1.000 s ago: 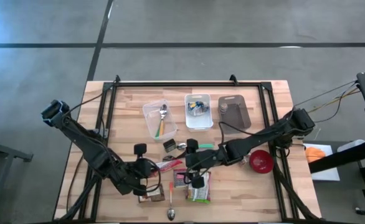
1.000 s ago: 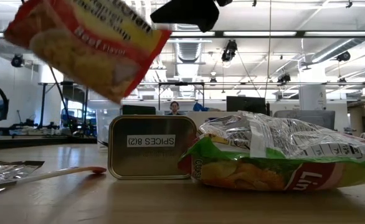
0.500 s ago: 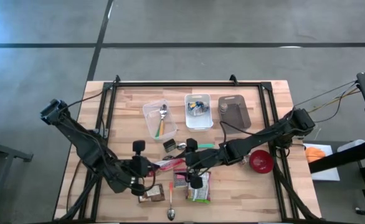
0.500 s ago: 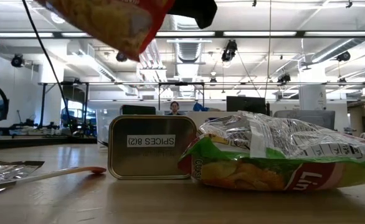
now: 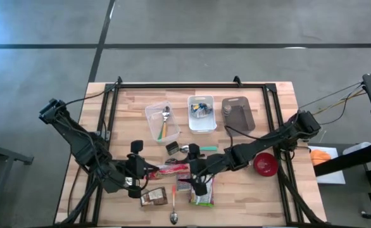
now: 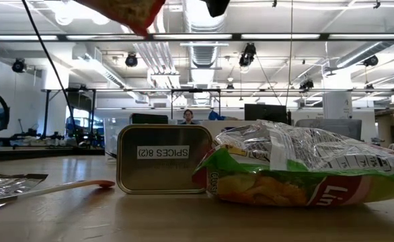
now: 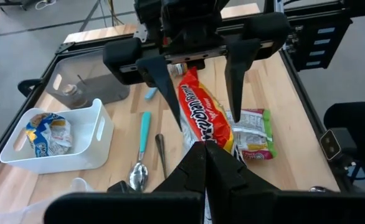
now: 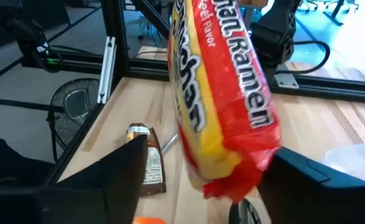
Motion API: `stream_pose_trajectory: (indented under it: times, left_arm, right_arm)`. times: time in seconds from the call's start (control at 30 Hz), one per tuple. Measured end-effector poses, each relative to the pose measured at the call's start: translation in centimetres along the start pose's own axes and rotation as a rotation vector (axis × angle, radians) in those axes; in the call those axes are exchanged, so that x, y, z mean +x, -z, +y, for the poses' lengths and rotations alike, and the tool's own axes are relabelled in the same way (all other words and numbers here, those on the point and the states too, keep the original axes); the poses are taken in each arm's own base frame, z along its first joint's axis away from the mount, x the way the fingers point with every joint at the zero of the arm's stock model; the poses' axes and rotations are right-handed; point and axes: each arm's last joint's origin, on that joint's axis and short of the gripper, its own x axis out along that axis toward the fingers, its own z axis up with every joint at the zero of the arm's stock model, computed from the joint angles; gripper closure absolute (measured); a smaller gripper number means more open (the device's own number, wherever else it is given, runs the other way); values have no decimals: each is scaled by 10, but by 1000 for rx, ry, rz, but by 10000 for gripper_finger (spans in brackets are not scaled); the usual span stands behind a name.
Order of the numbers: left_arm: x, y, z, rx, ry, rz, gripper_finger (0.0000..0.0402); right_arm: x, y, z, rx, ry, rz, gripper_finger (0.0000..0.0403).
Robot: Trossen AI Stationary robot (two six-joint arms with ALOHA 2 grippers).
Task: Pick & Place Food Item
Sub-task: Put the red noodle pack into the white bin
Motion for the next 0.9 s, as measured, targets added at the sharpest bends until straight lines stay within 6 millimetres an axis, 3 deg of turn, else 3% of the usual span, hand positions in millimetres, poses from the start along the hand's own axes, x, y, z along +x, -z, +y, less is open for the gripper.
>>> stream_pose_trajectory:
  times: [0.27,0.4,0.9]
  left_arm:
    - [0,0,0,-5,2,-4,401]
    - [-1,-1,1,-8,8,-6,401]
    - [-6,-3,3,-75,48,-17,399]
  right_arm:
    - [0,-1,1,-17,-2,-8,279]
    - [-1,-1,4,-18,-10,-10,323]
    - [-4,-3,10,-22,-29,-25,342]
